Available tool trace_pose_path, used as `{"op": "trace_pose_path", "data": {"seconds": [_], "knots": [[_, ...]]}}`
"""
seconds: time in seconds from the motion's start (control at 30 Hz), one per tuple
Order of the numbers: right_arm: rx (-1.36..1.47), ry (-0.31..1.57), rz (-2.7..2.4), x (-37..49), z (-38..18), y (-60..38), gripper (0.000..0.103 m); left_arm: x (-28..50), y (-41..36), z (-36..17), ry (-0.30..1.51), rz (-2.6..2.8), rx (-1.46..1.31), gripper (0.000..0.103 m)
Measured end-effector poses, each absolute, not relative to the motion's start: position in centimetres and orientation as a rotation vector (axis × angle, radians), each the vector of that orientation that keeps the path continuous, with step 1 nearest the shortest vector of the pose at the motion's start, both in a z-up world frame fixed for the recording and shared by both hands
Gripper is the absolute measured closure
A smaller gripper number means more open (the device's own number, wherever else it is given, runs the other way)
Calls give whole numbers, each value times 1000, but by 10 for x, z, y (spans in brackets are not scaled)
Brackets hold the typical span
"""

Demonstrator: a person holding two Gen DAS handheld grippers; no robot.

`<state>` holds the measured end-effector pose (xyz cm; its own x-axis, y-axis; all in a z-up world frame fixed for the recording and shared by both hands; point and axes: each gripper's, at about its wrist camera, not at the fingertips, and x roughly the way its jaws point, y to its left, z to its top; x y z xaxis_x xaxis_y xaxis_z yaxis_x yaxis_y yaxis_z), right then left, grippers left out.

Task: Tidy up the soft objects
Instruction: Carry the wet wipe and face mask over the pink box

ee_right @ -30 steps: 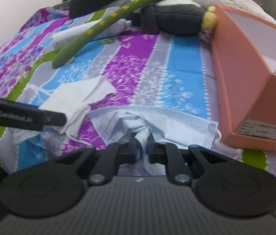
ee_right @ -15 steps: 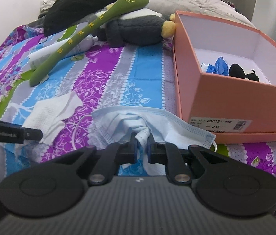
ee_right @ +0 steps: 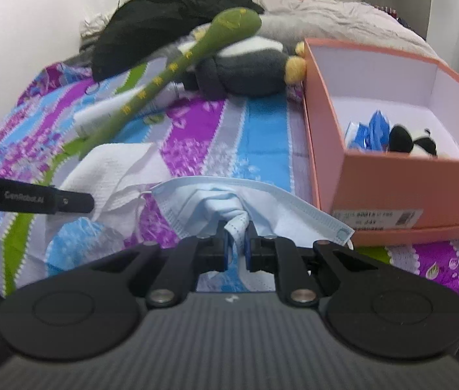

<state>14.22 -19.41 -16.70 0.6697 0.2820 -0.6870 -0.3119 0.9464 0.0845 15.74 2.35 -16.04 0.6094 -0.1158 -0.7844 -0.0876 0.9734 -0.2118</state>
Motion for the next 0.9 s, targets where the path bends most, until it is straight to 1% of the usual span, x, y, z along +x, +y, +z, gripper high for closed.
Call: {"op": "trace_pose_path", "data": {"seconds": [0.23,0.53,0.9], "knots": [[-28,659,349,142,-125,-195,90,161,15,-108,820,-58,-237,93],[5,504,361,162,-62,-205,90,186,-1,-37,687,-114,-204,93],[31,403,293,197,-18,-240,90,242,-28,19,603,-183,-194,93]]}}
